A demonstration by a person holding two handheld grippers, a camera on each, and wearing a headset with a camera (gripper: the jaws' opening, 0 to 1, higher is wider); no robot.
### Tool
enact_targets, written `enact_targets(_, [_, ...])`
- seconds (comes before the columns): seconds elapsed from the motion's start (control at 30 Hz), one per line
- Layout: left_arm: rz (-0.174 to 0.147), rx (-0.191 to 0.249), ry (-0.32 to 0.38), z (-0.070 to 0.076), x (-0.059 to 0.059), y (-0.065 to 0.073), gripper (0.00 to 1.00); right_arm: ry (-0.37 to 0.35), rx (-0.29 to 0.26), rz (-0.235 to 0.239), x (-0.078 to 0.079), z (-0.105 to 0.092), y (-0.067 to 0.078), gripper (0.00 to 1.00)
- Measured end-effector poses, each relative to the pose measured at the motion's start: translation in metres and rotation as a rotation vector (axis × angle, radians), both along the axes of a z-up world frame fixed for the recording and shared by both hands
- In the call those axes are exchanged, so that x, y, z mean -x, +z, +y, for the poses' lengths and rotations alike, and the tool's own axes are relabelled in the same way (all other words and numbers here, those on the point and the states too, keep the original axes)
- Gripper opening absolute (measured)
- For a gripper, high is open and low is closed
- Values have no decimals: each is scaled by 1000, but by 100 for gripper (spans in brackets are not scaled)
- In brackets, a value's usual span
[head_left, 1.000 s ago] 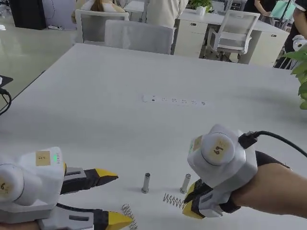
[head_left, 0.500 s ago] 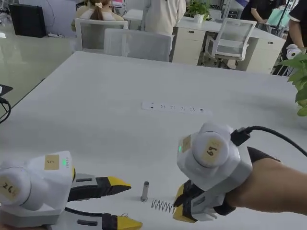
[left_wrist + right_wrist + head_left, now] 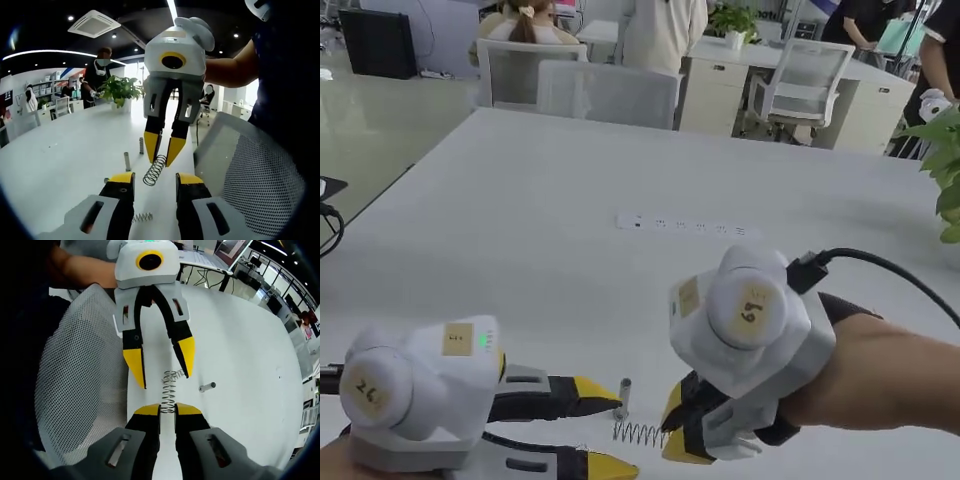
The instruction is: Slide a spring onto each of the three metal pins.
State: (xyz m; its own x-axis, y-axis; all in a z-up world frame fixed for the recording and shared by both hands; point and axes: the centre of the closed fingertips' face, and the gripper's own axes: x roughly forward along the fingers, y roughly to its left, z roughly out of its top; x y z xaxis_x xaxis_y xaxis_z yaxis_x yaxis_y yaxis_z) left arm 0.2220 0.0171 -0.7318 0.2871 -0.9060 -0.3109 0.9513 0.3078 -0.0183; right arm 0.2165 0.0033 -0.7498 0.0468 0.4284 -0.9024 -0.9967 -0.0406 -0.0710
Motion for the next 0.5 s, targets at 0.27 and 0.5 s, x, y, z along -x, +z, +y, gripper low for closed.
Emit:
enact_targets(0.27, [-1, -9, -22, -2, 3, -3, 18, 33, 3, -7, 4, 3, 2, 8])
enact_targets(0.5, [4, -12, -51, -5, 8, -3, 6, 107, 16, -15, 10, 4, 4, 8])
